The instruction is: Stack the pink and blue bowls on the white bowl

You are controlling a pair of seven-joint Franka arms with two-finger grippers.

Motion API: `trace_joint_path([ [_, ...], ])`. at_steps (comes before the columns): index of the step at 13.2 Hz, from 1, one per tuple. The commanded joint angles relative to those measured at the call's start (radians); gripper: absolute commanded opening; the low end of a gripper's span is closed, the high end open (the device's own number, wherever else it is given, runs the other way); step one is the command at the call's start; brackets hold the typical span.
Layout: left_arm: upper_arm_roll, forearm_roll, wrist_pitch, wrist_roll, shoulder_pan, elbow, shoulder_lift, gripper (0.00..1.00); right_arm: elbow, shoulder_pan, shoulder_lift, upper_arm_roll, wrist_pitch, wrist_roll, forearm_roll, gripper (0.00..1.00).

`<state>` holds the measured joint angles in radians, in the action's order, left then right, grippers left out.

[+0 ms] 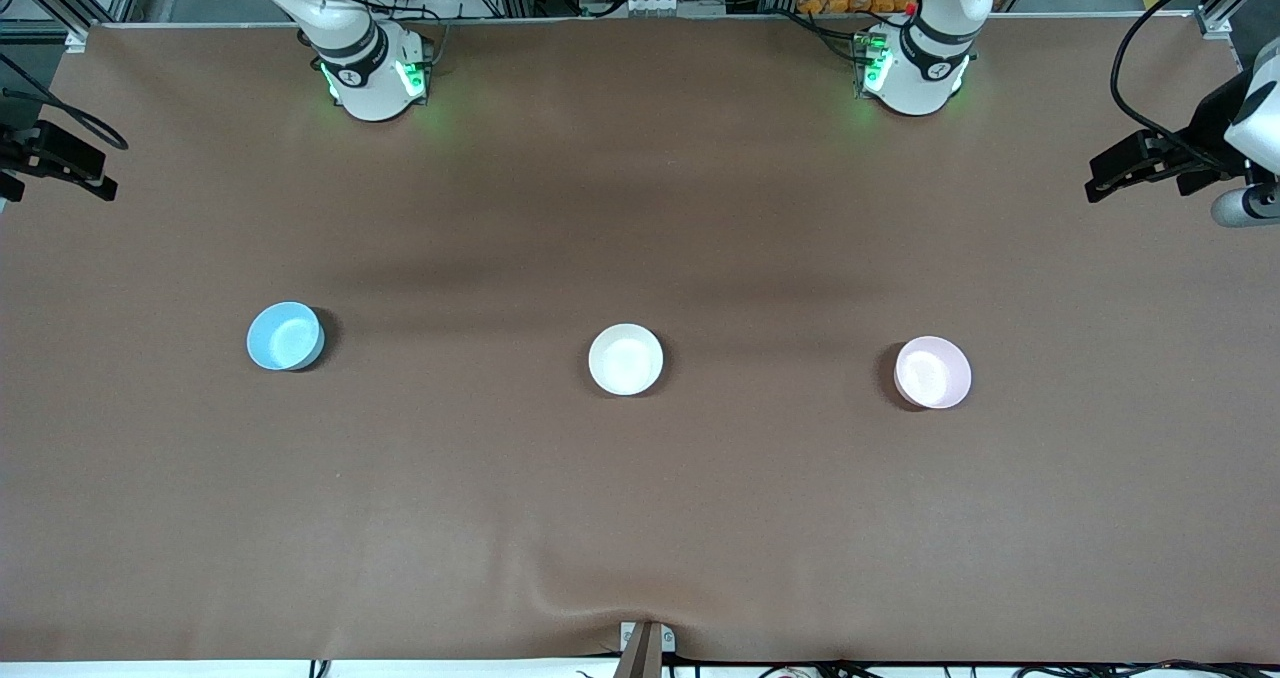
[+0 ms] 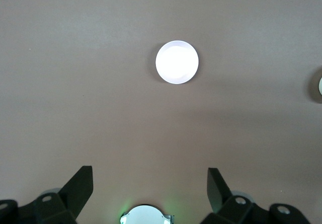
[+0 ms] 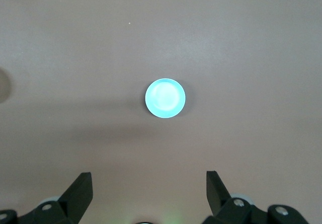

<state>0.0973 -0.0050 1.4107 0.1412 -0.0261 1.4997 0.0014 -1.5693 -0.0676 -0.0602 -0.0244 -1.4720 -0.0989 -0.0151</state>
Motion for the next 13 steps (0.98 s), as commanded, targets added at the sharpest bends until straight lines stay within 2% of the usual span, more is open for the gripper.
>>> trace_joint_path([
  [1,0.004,0.008,-0.006,-0.008,0.003,-0.004,-0.015,1.0,0.003,-0.015,0.0,0.009,0.007,-0.008,-0.009,1.0],
  [13,0.007,0.005,-0.007,-0.018,-0.005,0.002,-0.04,1.0,0.003,-0.017,0.0,0.009,0.009,-0.008,-0.008,1.0],
])
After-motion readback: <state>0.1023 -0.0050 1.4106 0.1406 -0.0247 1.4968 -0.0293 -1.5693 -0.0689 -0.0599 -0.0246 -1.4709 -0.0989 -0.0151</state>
